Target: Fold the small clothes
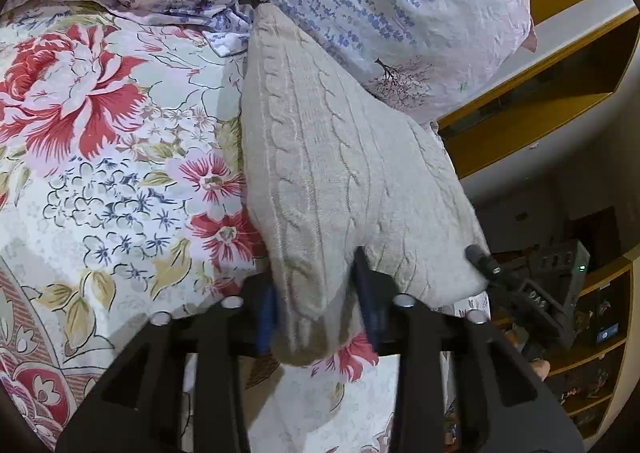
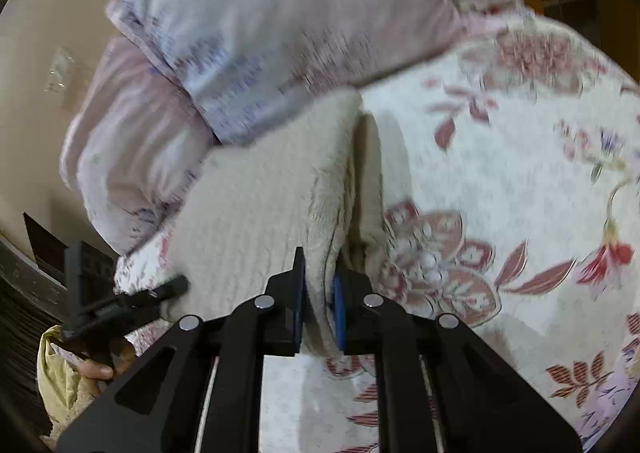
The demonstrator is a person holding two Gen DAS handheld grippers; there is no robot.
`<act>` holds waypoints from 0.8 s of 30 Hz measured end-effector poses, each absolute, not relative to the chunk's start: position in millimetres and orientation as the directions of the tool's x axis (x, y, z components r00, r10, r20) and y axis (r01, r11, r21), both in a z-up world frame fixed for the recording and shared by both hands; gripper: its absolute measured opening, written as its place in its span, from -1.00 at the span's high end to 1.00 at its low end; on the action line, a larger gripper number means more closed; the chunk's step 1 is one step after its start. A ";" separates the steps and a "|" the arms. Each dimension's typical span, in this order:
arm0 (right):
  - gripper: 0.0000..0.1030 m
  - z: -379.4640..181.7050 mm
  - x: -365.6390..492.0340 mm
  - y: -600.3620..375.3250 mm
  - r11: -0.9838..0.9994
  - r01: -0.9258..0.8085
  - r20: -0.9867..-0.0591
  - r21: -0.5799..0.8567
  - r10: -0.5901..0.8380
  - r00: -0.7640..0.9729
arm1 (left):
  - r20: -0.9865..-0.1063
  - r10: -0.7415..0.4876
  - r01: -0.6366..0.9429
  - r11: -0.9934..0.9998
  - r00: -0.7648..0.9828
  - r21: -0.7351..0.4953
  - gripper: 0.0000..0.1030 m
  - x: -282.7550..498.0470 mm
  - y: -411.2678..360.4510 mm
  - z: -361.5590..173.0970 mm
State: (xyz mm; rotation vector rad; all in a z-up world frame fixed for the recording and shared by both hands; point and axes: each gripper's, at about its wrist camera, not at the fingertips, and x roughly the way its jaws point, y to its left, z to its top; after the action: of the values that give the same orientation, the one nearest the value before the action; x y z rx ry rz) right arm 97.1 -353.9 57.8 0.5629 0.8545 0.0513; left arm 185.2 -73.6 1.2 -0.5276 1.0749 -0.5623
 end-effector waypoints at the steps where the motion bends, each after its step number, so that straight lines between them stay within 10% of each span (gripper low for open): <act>1: 0.80 58.4 96.1 -354.2 0.861 0.184 -0.706 0.473 0.246 0.664 | -0.652 -0.663 0.169 0.737 0.368 -0.655 0.57 182.7 -70.9 0.9; 8: 0.76 21.6 95.6 -369.8 0.821 0.283 -0.765 0.496 0.260 0.589 | -0.648 -0.666 0.167 0.734 0.371 -0.658 0.62 171.0 -63.6 -5.4; 11: 0.38 30.0 101.0 -371.7 0.828 0.292 -0.783 0.478 0.252 0.569 | -0.650 -0.669 0.156 0.730 0.360 -0.665 0.45 172.0 -61.3 -1.7; 15: 0.25 43.3 111.9 -384.3 0.786 0.294 -0.737 0.543 0.279 0.616 | -0.660 -0.637 0.149 0.755 0.400 -0.638 -0.38 180.9 -61.1 12.1; 24: 0.48 36.8 159.4 -381.2 0.792 0.311 -0.759 0.525 0.272 0.591 | -0.770 -0.488 0.186 0.872 0.411 -0.453 -0.54 210.3 -93.0 23.5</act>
State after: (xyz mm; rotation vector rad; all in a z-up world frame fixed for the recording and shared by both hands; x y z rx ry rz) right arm 159.4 -381.2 36.8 0.6830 0.9579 -0.0248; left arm 210.3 -93.0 23.5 -0.3185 1.0680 -0.4331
